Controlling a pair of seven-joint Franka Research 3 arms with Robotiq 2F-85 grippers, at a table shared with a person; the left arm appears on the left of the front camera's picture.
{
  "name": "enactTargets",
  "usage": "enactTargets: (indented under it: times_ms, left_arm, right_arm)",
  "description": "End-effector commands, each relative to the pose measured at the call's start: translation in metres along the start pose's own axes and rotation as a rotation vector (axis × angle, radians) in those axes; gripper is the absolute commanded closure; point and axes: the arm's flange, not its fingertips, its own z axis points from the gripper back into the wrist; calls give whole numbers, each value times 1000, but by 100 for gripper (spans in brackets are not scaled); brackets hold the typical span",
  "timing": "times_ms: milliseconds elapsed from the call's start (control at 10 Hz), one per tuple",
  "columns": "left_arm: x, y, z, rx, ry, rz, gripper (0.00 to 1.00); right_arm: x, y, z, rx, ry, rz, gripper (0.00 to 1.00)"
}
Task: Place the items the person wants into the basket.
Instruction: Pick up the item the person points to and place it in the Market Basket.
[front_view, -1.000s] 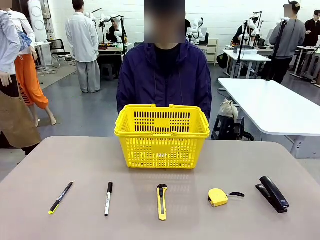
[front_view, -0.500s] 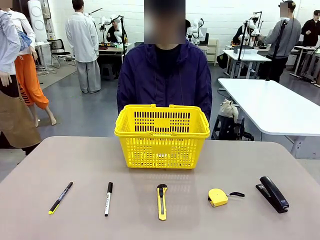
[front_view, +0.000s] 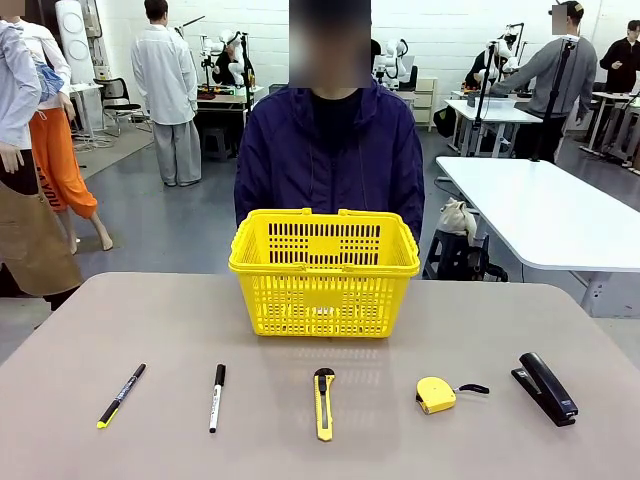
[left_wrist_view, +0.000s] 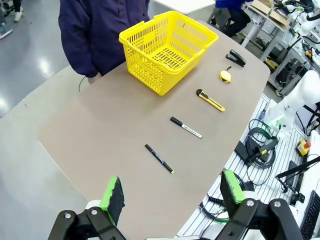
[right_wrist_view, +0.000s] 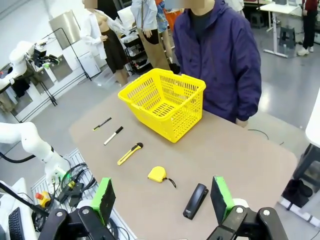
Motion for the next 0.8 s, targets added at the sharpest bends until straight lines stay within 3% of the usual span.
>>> enactTargets:
  times_ms: [0, 700]
  left_arm:
    - [1, 0, 2, -9, -15, -21, 0]
    - [1, 0, 2, -9, -15, -21, 0]
  right_arm:
    - [1, 2, 0, 10, -10, 20, 0]
    - [1, 2, 0, 10, -10, 20, 0]
